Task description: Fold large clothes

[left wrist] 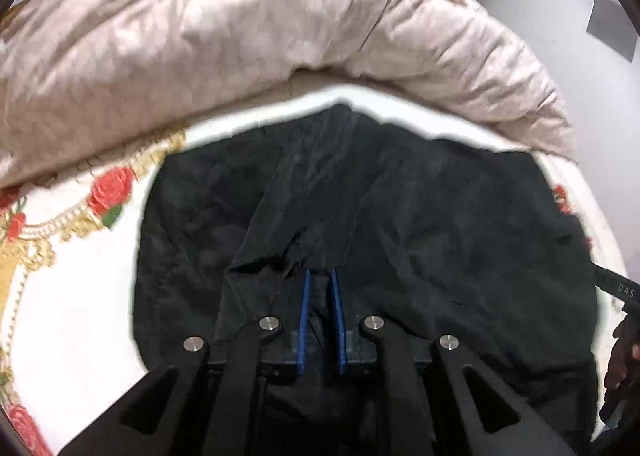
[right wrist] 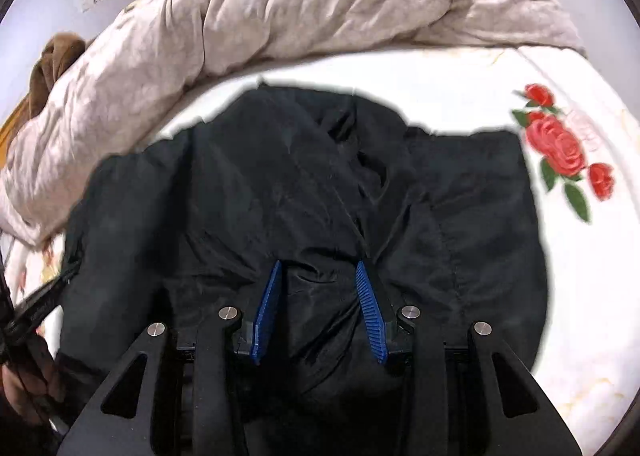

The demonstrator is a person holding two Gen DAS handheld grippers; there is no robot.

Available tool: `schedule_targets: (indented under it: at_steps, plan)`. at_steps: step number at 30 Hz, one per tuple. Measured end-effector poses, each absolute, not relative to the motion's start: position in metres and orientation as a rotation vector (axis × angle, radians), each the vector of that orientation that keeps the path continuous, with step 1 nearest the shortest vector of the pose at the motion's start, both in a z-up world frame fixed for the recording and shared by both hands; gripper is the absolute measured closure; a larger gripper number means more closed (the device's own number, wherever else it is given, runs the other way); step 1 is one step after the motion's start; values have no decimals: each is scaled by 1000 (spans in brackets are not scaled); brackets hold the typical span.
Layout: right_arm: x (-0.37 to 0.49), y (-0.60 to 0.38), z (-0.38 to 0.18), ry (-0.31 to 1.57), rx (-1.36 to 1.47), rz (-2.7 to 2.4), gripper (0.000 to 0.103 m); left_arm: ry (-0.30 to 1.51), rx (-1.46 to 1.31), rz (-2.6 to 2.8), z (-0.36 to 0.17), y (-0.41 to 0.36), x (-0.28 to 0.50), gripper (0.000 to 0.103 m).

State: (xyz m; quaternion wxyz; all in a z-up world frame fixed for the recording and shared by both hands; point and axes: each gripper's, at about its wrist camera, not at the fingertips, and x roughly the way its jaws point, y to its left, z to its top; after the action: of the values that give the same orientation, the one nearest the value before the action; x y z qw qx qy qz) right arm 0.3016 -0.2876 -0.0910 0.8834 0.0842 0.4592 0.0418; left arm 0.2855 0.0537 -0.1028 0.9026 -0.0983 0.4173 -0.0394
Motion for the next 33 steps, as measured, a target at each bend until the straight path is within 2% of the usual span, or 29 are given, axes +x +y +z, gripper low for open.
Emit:
schedule_targets:
  at_steps: [3,5,10,16,20,25,30,33]
  plan:
    - [282,-280,-55,844,211,145,64,778,-204,-122,-75,52,266,89]
    - [272,-265,-50,823,221,204,64,769,-213,-168,-71,43,257,90]
    - [272,-236,-100,940,152,242,64,863,-154,-202,-112,16,261,89]
    - [279,-224,-127,939,39,224,64,869,-157,-180,-133,21,268,89]
    - [276,-224,-116,965,55,196,64,904,-169,-156,-116,21,262,89]
    - [241,-217,-74,869,87,249,64,806,-185,-249,-77,6,226,90]
    - [246,-209,-126,1008,84,248,64,935,-152,-267,-123,-17,228,90]
    - [250,-216,-148,1027,95,240,64,934,-138,-260,-141,-16,232,89]
